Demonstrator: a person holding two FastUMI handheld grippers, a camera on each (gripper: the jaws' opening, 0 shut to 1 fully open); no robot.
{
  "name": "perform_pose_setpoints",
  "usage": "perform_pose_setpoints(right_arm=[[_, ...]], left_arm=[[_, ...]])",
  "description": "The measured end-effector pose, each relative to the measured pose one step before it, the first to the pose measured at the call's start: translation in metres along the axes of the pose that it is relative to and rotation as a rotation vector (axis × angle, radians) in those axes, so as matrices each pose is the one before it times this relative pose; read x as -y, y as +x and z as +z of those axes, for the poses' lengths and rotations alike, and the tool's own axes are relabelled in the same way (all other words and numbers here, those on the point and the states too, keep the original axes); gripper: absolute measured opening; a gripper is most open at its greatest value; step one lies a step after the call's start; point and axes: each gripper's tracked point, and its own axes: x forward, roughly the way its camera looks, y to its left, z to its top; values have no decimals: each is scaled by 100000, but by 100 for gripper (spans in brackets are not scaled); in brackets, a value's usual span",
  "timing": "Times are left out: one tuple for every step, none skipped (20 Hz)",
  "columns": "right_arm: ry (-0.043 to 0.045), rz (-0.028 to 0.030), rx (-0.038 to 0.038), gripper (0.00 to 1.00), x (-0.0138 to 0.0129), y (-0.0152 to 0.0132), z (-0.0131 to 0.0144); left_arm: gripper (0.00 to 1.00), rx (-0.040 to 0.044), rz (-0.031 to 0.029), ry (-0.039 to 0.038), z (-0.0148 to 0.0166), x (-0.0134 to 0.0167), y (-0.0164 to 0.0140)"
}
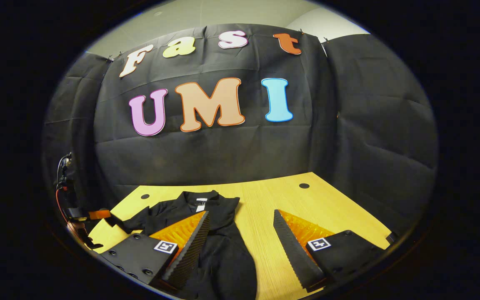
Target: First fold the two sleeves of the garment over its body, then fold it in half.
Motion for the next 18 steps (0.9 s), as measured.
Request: perform_pose_setpoints(right_arm=[[756, 32, -384, 97, 152, -157, -173], [821, -98, -174, 98, 109, -205, -208], [451, -28, -129, 97, 311, -55, -186], [72, -11, -263, 97, 259, -54, -167], [-144, -100, -456, 97, 303, -21, -198], [-131, 237, -657, 98, 283, 102, -284], [366, 461, -558, 97, 241, -68, -177], [450, 405, -254, 94, 175, -5, -4], [448, 130, -77, 97, 369, 11, -14], [294, -92, 185, 93, 390, 135, 30], [302, 7, 95, 97, 380, 81, 87], [348, 115, -272, 97, 368, 144, -43], [108, 68, -552, 97, 440, 2, -9], [-227, -392, -448, 97, 520, 70, -38], [-583, -546, 16, 97, 627, 3, 113], [-618, -575, 174, 97, 598, 40, 119], [-248, -312, -189, 97, 548, -20, 34], [152, -25, -610, 97, 383, 148, -175]], left_arm=[[0, 1134, -2653, 920, 547, 1584, 787], [0, 350, -2391, 925, 193, 1571, 771], [0, -560, -2142, 722, 18, 1542, 740], [0, 260, -2171, 237, 175, 1474, 702], [0, 742, -2321, -214, 414, 1545, 532], [0, 643, -2251, -264, 383, 1501, 547], [0, 422, -2499, -91, 108, 1729, 747], [0, 412, -1964, 374, -18, 1258, 637], [0, 17, -2200, 746, 37, 1521, 632], [0, -327, -2080, 895, -33, 1497, 684], [0, -389, -2016, 486, -27, 1418, 579], [0, -88, -2186, 16, 89, 1556, 623], [0, -180, -2165, 22, -96, 1515, 704], [0, -398, -1882, 266, -249, 1363, 735], [0, -297, -1596, 264, -308, 1213, 911], [0, -515, -1449, -6, -257, 1180, 834], [0, -705, -1111, 68, -178, 1046, 734], [0, -665, -698, 134, -289, 877, 753]])
